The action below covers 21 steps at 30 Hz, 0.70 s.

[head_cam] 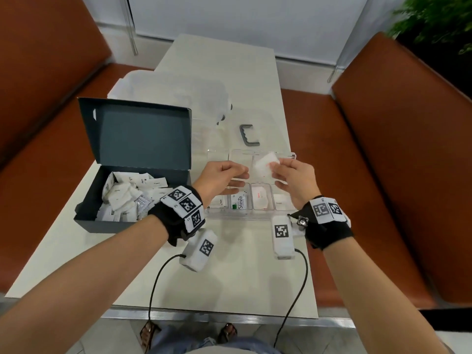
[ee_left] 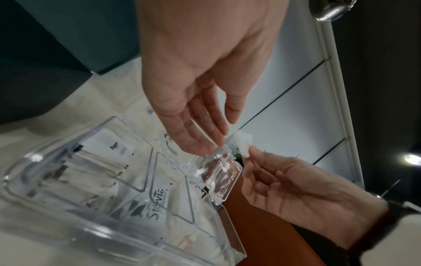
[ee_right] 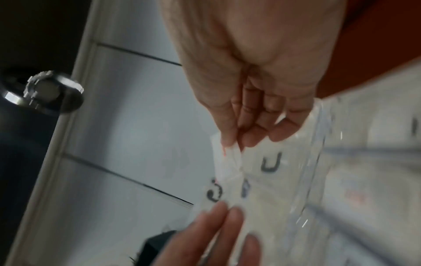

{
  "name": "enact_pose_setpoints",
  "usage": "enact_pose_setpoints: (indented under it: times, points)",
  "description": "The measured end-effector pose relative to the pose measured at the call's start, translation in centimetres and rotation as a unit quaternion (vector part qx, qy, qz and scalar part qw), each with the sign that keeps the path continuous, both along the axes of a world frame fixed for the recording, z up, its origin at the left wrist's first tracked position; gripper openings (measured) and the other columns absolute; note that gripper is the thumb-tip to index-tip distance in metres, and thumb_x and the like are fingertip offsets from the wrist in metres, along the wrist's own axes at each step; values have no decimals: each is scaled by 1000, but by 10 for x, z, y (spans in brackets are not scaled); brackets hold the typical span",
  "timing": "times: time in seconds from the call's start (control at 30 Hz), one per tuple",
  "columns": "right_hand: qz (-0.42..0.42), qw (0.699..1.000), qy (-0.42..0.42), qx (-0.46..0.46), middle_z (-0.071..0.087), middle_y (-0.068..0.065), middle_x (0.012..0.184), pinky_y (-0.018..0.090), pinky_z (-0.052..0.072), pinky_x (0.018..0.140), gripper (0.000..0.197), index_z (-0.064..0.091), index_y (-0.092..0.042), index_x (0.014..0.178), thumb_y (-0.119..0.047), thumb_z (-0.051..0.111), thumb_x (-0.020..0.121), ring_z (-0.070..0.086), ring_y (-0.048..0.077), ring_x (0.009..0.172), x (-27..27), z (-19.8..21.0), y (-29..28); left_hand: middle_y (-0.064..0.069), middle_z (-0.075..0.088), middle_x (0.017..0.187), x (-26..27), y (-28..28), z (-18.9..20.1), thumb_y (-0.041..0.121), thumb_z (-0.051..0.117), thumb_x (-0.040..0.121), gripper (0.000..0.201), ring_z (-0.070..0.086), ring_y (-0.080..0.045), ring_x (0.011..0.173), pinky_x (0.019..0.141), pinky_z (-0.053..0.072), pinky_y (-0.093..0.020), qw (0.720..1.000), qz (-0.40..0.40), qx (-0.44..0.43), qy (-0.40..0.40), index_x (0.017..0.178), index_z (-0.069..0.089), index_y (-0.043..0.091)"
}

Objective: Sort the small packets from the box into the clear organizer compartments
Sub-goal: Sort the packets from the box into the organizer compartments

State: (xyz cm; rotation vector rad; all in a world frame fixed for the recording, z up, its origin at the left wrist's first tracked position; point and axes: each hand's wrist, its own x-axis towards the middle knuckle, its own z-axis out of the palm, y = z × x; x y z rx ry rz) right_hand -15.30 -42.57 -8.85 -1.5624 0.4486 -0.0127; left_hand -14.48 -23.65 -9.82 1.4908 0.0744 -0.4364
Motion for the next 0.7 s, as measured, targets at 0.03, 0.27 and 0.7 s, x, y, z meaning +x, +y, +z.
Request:
enact_pose_setpoints:
  times: [0.03,0.27,0.7]
  points:
    - [26,996,22,-78,68,1,80,22,49,61,17,69,-9,98,-12,73,82,60,11,68,2,-2,-8,-2,76,96,0,-1,-2,22,62,94,14,71,-14,82,77,59,-28,1000,1,12,2,97,73,14]
    - [170,916,54,-359,67,7,90,19,43,62,21,71,-7,96,-12,77,77,59,14,75,7,-24,-3,1,76,90,-5,-8,-11,18,60,96,13,69,-12,76,72,58,-26,999,12,47,12,96,72,13]
    - [240,774,-3,-585,58,10,107,41,44,90,17,63,-10,100,-2,51,91,57,30,98,5,-43,14,0,76,90,-9,6,-16,18,61,94,12,68,-12,75,68,56,-23,999,30,40,9,94,72,14]
